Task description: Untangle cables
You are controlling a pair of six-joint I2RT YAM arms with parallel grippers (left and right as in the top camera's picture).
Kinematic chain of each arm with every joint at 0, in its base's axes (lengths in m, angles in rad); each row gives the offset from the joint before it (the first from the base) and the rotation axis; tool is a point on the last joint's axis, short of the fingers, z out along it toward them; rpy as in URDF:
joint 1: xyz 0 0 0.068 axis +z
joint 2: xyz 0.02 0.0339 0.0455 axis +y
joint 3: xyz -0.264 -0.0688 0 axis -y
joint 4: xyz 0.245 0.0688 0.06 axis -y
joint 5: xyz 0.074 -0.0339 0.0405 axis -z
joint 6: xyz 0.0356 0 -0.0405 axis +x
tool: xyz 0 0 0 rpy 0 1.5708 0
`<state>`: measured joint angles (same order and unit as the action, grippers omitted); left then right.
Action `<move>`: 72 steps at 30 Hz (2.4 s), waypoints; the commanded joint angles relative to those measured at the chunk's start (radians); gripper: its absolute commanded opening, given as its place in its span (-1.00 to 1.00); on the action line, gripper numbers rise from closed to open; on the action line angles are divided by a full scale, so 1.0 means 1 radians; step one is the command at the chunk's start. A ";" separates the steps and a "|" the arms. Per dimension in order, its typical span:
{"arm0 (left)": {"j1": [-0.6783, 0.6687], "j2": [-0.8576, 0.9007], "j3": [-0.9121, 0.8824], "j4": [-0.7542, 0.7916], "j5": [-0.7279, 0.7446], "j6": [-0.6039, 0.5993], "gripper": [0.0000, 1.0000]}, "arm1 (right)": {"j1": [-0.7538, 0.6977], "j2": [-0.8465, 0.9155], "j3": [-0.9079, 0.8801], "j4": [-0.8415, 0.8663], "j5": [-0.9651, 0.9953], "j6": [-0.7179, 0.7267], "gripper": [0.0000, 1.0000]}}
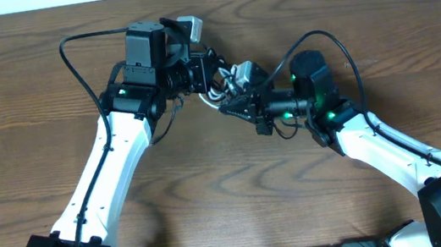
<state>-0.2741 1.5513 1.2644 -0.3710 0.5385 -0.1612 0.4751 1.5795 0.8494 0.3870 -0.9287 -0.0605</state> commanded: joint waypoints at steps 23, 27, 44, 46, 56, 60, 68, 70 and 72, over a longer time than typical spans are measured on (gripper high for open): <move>0.069 0.003 0.002 -0.239 -0.563 -0.009 -0.85 | -0.378 -0.003 0.006 1.188 -0.489 1.019 -0.98; 0.178 0.003 0.002 -0.266 -0.566 -0.009 -0.85 | -0.440 -0.003 0.006 1.188 -0.489 1.078 -0.98; 0.477 0.003 0.002 -0.332 -0.580 -0.009 -0.85 | -0.526 -0.003 0.006 1.188 -0.477 1.081 -0.98; 0.504 0.003 0.002 -0.332 -0.580 -0.009 -0.85 | -0.536 -0.003 0.006 1.188 -0.477 1.081 -0.98; 0.588 0.003 0.002 -0.332 -0.523 -0.008 -0.86 | -0.567 -0.003 0.006 1.166 -0.481 1.081 -0.98; 0.587 0.003 0.002 -0.323 -0.456 0.034 -0.85 | -0.568 -0.003 0.006 1.083 -0.509 1.076 -0.98; 0.588 0.003 0.002 -0.308 -0.265 0.065 -0.85 | -0.578 -0.003 0.006 0.975 -0.551 1.075 -0.70; 0.584 0.003 0.002 -0.282 0.019 0.179 -0.85 | -0.578 -0.003 0.006 0.886 -0.579 1.069 -0.55; 0.577 0.003 0.002 -0.256 0.203 0.246 -0.85 | -0.578 -0.003 0.006 0.829 -0.594 1.048 -0.50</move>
<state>0.3107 1.5517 1.2640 -0.6601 0.3439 -0.0696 -0.0971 1.5867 0.8436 1.2686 -1.4902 1.0134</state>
